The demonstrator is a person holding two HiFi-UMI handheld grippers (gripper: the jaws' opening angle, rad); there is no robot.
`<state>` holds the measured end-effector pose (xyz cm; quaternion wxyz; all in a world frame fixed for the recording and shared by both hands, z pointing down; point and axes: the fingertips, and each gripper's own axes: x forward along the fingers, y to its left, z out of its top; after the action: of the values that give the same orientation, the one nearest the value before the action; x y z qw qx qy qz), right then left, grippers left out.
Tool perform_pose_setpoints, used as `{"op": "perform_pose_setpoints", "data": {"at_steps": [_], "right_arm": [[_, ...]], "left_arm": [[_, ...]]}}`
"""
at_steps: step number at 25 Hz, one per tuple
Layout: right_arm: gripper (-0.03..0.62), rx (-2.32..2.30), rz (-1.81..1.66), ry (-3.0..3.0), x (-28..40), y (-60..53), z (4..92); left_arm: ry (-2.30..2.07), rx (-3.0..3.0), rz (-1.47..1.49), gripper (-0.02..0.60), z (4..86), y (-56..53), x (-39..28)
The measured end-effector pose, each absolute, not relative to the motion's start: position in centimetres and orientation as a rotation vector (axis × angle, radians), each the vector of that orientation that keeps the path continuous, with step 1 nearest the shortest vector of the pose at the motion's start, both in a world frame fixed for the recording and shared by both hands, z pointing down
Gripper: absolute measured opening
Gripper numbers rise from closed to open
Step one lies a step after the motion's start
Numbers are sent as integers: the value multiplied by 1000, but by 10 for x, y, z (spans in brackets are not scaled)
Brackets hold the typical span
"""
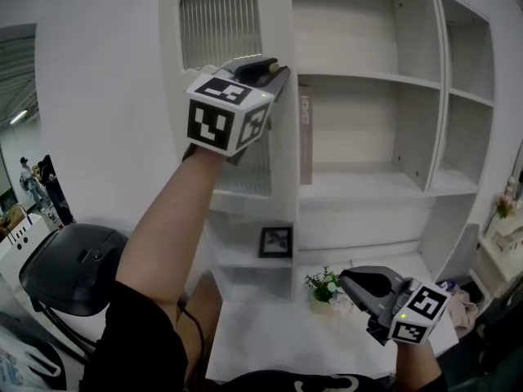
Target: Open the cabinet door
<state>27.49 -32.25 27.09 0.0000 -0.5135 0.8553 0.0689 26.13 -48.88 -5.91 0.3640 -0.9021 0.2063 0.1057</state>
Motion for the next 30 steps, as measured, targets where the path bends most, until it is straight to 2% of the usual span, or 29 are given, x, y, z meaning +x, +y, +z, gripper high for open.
{"op": "perform_pose_setpoints", "data": {"at_steps": [30], "right_arm": [[3, -1521, 207, 2758, 201, -203, 294]], "left_arm": [[535, -2546, 363, 75, -62, -432, 167]]}}
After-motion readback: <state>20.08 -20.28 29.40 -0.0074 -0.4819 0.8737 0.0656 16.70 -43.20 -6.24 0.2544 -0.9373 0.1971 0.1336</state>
